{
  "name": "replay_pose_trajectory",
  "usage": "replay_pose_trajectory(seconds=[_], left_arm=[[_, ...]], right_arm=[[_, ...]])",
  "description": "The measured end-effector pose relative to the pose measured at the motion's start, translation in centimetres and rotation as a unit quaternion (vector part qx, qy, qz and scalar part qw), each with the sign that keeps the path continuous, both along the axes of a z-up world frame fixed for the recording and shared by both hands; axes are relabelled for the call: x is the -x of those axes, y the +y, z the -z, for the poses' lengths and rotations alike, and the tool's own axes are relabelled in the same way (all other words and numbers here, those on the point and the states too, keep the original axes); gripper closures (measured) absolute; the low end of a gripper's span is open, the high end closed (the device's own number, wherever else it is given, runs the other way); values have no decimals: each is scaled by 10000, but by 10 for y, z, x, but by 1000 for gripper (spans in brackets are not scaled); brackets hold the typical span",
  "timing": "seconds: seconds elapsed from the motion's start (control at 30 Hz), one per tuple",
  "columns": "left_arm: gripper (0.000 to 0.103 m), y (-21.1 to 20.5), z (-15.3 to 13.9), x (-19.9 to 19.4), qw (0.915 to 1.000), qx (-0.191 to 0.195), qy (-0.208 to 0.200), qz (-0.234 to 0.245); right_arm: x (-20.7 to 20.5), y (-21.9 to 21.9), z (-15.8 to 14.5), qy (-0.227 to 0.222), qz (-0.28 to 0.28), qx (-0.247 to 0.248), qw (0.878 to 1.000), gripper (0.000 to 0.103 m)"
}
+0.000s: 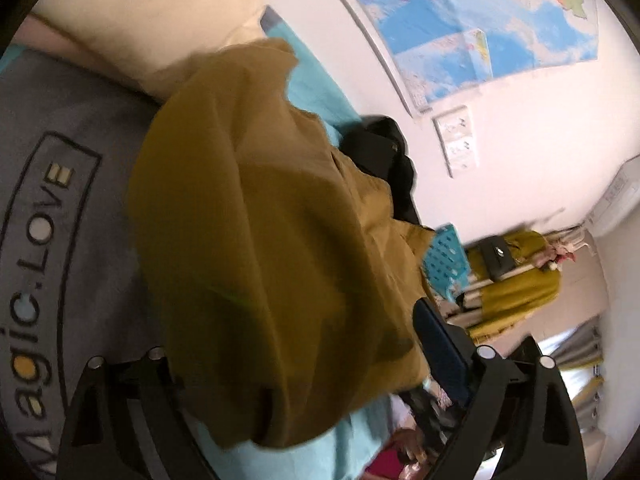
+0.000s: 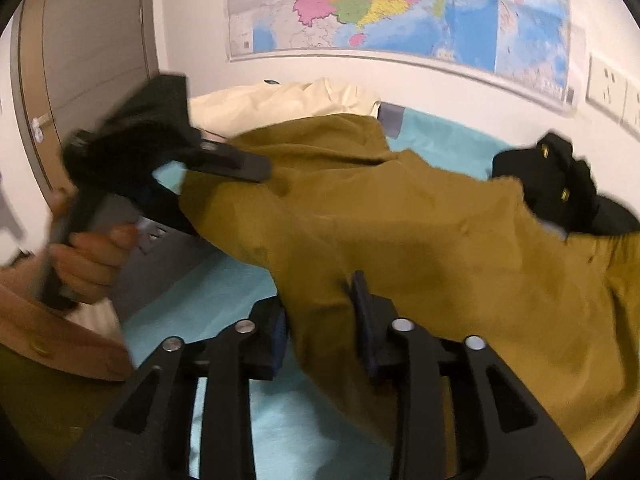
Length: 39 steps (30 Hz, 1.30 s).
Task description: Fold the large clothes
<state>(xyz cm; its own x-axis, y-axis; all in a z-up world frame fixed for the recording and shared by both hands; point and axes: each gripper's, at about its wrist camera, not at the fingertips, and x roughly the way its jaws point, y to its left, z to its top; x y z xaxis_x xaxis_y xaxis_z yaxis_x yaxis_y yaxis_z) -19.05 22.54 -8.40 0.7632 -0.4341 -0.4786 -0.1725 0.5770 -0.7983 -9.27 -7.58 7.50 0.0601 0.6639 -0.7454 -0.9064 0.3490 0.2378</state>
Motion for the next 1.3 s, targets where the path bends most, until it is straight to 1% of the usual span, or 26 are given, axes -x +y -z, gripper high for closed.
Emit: replay_pose_trajectory(seconds=[0.03,0.1,0.13,0.17,0.2,0.23,0.27,0.37,0.43,0.47,0.5,0.57,0.6,0.63,0.67,0.7,0.77,0.87,0.93,1.03,1.07,1.1,1.13,1.17,1.27,1.3], left_arm=[[14,1,-1,-2,10000,-94,34,-3],[14,-3,-3,-10,9995,-284,100,10],[15,-1,-3,-10,9994,-331,112,26],[21,-3,-4,-12,9988,-468,160,40],[24,-2,-4,-12,9984,-543,173,48],[27,-1,-4,-12,9979,-610,194,87],[32,0,-3,-13,9974,-675,225,125],[38,0,-2,-14,9952,-877,372,238],[39,-1,-3,-14,9930,-1058,438,299],[39,-3,-4,-15,9919,-1140,450,318],[39,-5,-5,-16,9910,-1212,446,337],[35,-5,-5,-17,9903,-1259,467,369],[34,-5,-5,-18,9902,-1258,472,387],[32,-6,-5,-20,9899,-1271,484,404],[30,-7,-5,-21,9895,-1282,501,442],[29,-7,-5,-21,9893,-1292,492,461],[29,-7,-6,-23,9888,-1320,495,483],[29,-7,-6,-25,9887,-1315,478,533],[29,-6,-5,-26,9892,-1275,469,557],[28,-5,-5,-28,9893,-1248,481,591],[28,-6,-5,-28,9888,-1264,483,623],[28,-6,-4,-28,9887,-1264,479,643],[28,-6,-4,-28,9887,-1264,463,655],[28,-6,-4,-28,9884,-1282,447,684],[28,-4,-3,-28,9888,-1249,393,722],[27,-4,-3,-29,9889,-1237,383,736]], right_arm=[[-1,-9,-3,167,76,-102,9998,48],[-7,-36,-10,586,294,-402,9970,45],[-11,-52,-14,808,457,-514,9944,40],[-15,-68,-16,1044,633,-615,9906,37],[-21,-90,-16,1401,858,-749,9836,33],[-26,-109,-14,1656,1083,-805,9769,28],[-30,-135,-11,1911,1435,-836,9674,26],[-40,-184,1,2302,2239,-806,9436,23],[-47,-214,12,2529,2916,-750,9194,23],[-50,-222,16,2561,3117,-731,9121,22],[-54,-230,20,2565,3401,-705,9020,18],[-58,-236,25,2656,3583,-892,8906,19],[-60,-235,26,2649,3678,-932,8865,17],[-62,-233,24,2581,3738,-900,8863,13],[-64,-229,21,2452,3761,-863,8894,12],[-67,-226,21,2319,3873,-809,8886,11],[-73,-224,25,2244,4141,-811,8784,11],[-80,-222,28,2192,4258,-901,8732,9],[-86,-221,30,2224,4400,-1024,8639,7],[-93,-226,31,2447,4568,-1437,8431,7],[-94,-228,31,2485,4573,-1437,8417,8],[-93,-227,30,2438,4566,-1232,8467,9],[-90,-227,29,2315,4654,-972,8487,10],[-87,-226,27,2239,4698,-852,8497,10],[-78,-226,27,2233,4660,-812,8523,10],[-78,-225,27,2267,4675,-840,8503,9]])
